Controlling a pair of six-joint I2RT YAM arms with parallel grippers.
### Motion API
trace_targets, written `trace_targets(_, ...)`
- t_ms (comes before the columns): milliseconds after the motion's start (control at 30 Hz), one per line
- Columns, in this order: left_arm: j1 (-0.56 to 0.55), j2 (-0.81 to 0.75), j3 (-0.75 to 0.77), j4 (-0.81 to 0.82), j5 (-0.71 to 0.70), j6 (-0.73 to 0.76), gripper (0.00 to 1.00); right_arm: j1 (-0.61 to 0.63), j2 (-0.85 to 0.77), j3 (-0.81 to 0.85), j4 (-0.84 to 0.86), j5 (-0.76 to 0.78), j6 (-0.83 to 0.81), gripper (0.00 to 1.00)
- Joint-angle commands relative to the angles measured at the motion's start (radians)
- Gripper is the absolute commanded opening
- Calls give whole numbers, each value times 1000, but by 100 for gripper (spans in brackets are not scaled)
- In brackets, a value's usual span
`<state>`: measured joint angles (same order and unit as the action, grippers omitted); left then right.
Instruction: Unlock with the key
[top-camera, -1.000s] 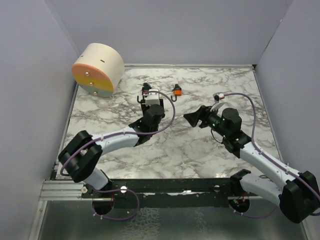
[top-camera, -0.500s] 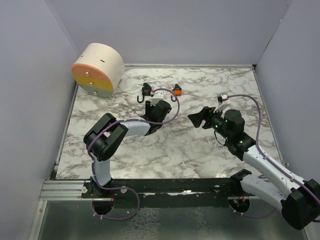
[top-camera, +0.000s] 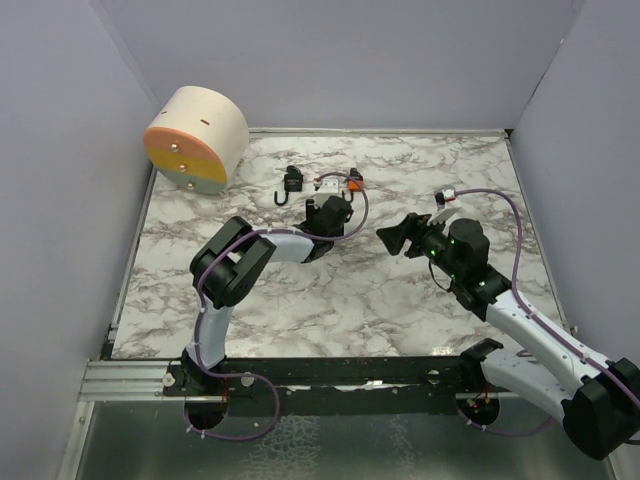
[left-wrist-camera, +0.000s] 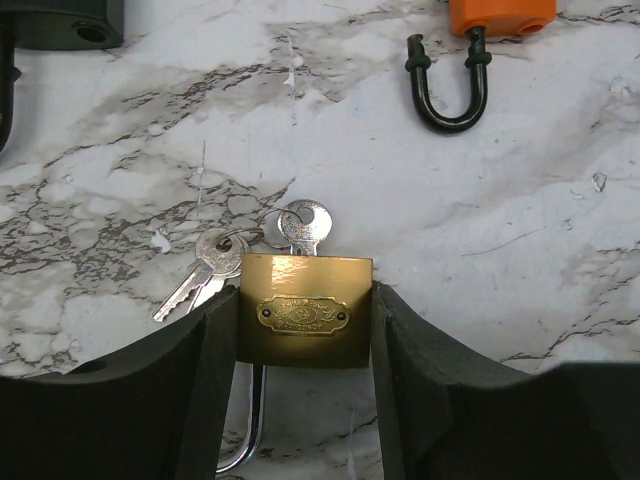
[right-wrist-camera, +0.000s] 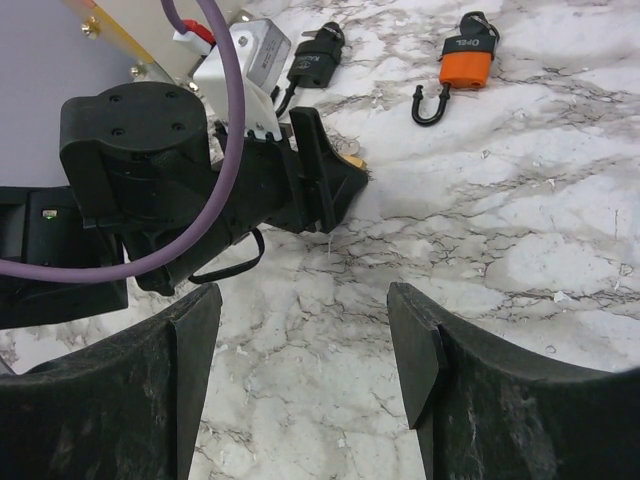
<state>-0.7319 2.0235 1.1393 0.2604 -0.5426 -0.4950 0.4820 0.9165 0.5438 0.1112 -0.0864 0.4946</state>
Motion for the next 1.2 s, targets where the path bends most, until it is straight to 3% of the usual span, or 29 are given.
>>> trace_targets(0, 8, 31, 45, 22, 60, -26, 0, -8, 2, 29, -12, 28, -15, 68)
trace_targets(33, 9, 34, 50, 16, 71, -27, 0, -8, 2, 29, -12, 27, -15, 68)
trace_targets(133, 12, 37, 53, 3, 92, -38, 48, -8, 4, 27, -10, 24, -14, 68)
trace_targets(167, 13, 37, 51, 1, 94, -43, 59, -8, 3, 27, -13, 24, -14, 68)
trace_targets(333, 14, 22, 43, -8, 104, -50, 95, -9, 2, 22, -12, 25, -13, 68)
trace_targets(367, 14, 12, 41, -11, 105, -50, 98, -9, 2, 22, -14, 25, -13, 68)
trace_targets(500, 14, -82, 5, 2, 110, -40, 99, -11, -1, 14, -20, 34, -14, 68)
trace_targets(667, 15, -320, -112, 33, 71, -22, 99, -10, -11, 1, -39, 58, -16, 68)
trace_targets(933, 16, -725, -420, -20, 56, -1, 99, -11, 12, 28, -168, 197, 15, 71)
trace_targets(1167, 12, -1143, -738, -12, -33, -44, 99, -11, 44, -29, -174, 211, 42, 72)
